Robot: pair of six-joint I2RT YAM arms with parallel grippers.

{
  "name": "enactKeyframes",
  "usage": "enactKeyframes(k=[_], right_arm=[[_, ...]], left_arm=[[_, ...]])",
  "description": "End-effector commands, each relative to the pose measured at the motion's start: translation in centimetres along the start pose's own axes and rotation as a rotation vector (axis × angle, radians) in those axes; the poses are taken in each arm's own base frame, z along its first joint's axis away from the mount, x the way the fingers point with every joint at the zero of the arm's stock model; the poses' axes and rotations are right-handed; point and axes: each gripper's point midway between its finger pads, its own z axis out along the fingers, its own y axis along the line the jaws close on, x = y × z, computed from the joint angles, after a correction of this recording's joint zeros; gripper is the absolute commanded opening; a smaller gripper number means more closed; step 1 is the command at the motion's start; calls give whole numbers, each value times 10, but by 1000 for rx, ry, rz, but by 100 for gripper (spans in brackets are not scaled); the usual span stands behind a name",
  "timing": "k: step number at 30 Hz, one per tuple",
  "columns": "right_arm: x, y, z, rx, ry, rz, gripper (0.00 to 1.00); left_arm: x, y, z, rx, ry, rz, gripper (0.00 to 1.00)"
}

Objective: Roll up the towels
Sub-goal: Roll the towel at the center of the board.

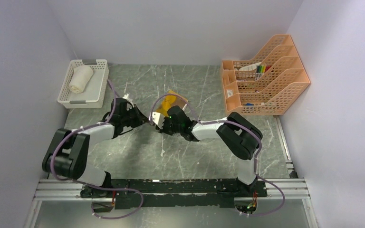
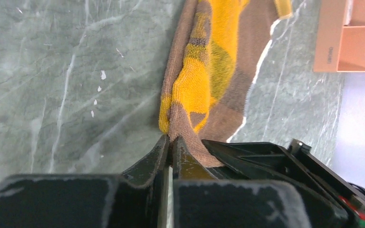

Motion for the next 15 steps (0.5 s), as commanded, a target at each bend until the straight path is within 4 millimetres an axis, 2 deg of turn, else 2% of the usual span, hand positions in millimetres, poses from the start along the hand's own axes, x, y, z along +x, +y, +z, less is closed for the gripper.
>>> enactKeyframes(k=[1,4,7,12,15], right_arm=[[-7,18,-12,-138,-32,98,12],[-17,19,-14,-211,-49,139,12],[-27,14,-17,-281,-67,223,12],[-39,-15,-29,-323,-156,466,15],[-44,-26,-33,-356,-200,564,18]], left_arm=[[-15,9,-18,-83,-70,11,19],[-12,10,-21,-91,-56,25,46],[-19,15,-23,-133,-65,36,60],[-52,8,-33,-98,-152,-5,62],[-60,0,-31,-74,-164,5,61]])
